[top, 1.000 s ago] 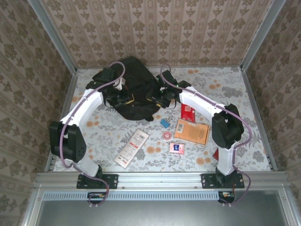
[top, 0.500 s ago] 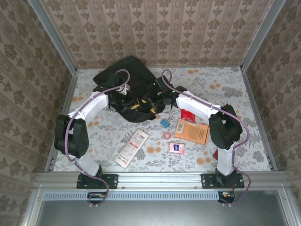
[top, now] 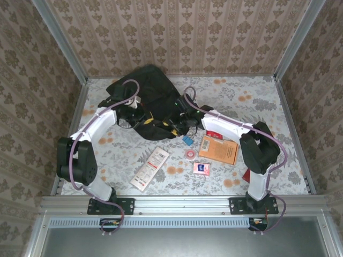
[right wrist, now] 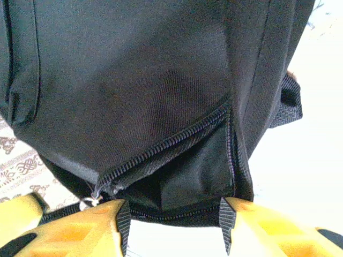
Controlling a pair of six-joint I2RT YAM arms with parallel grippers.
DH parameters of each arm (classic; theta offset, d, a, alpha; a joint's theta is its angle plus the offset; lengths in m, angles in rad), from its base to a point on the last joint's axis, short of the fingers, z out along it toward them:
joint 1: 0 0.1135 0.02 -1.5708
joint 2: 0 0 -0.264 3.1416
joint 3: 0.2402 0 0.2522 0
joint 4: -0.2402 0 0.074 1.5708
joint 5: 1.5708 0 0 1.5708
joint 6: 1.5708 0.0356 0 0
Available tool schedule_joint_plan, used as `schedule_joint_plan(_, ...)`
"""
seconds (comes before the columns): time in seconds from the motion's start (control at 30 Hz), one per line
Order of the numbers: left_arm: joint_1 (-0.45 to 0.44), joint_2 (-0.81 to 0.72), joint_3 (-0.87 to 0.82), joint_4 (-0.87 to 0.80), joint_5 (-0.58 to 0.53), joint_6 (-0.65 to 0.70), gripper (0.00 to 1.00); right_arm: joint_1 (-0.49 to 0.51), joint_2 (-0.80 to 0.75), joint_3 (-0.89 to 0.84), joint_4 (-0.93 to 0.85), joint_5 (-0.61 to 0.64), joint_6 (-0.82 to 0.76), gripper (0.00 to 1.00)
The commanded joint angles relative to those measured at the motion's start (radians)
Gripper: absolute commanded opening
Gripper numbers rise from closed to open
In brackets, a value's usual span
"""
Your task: Pack books, pencil case, and school supplies into a backpack
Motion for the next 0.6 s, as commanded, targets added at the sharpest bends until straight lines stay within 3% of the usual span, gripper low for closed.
schedule_joint_plan(0.0, 0.010, -0.023, 0.003, 0.046, 0.029, -0.019, 0.00, 0.030, -0.016, -0.012, -0.024, -0.039, 0.007, 0.55)
schedule_joint_plan(0.27, 0.010, -0.042, -0.004, 0.040, 0.029, -0.012, 0.00, 0.032, -0.092, -0.005, -0.076, 0.043, 0.048, 0.57)
schedule_joint_plan(0.57, 0.009, -0.043, 0.016, 0.026, 0.023, 0.005, 0.00, 0.061, -0.189, -0.044, -0.042, 0.047, 0.104, 0.60)
